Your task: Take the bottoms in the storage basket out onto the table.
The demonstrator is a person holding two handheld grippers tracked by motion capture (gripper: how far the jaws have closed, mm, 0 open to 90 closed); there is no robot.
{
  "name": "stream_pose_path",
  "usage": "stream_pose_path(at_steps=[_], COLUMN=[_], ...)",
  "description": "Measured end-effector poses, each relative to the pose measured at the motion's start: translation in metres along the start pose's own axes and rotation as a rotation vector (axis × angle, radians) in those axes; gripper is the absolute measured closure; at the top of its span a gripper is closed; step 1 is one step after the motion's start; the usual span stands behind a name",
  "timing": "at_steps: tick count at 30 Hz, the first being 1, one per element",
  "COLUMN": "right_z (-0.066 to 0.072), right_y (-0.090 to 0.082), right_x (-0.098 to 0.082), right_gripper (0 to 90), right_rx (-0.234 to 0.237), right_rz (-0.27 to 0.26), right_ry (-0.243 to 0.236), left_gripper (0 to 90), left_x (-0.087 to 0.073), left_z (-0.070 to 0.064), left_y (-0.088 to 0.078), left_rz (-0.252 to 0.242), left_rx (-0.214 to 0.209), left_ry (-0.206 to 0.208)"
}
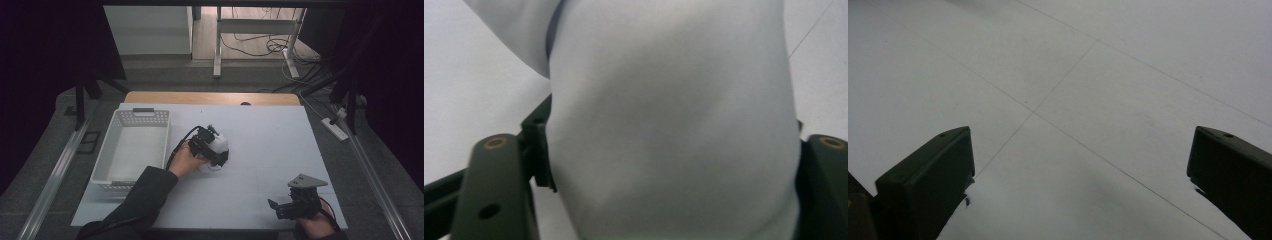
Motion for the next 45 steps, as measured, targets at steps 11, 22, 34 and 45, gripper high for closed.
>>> stream_pose_path(at_steps=[11, 22, 34, 45], right_z=[0.001, 0.000, 0.000, 0.000], right_y=[0.001, 0.000, 0.000, 0.001], right_x=[0.000, 0.000, 0.000, 0.000], right_gripper=[0.0, 0.0, 0.0, 0.0], right_rx=[-0.006, -0.009, -0.008, -0.008], right_rz=[0.011, 0.009, 0.010, 0.011], right_ry=[-0.008, 0.001, 0.001, 0.000], left_gripper=[20.9, 7.5, 0.0, 0.0], left_x=[-0.003, -0.002, -0.001, 0.000], left_z=[0.001, 0.000, -0.001, -0.005], left_y=[0.006, 0.009, 0.007, -0.001], left_rz=[-0.017, -0.003, -0.012, -0.028], left_rx=[0.005, -0.024, -0.052, -0.061], left_ry=[0.049, 0.043, 0.043, 0.076])
Point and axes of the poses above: each handheld gripper's, and its own axes: y roughly forward along the jaws, x roughly out of its top, z roughly to its left, the point moved 3 cm from there along y, roughly forward along the jaws, and after that the axes turned 1 degree about -y, right-handed, at the moved point
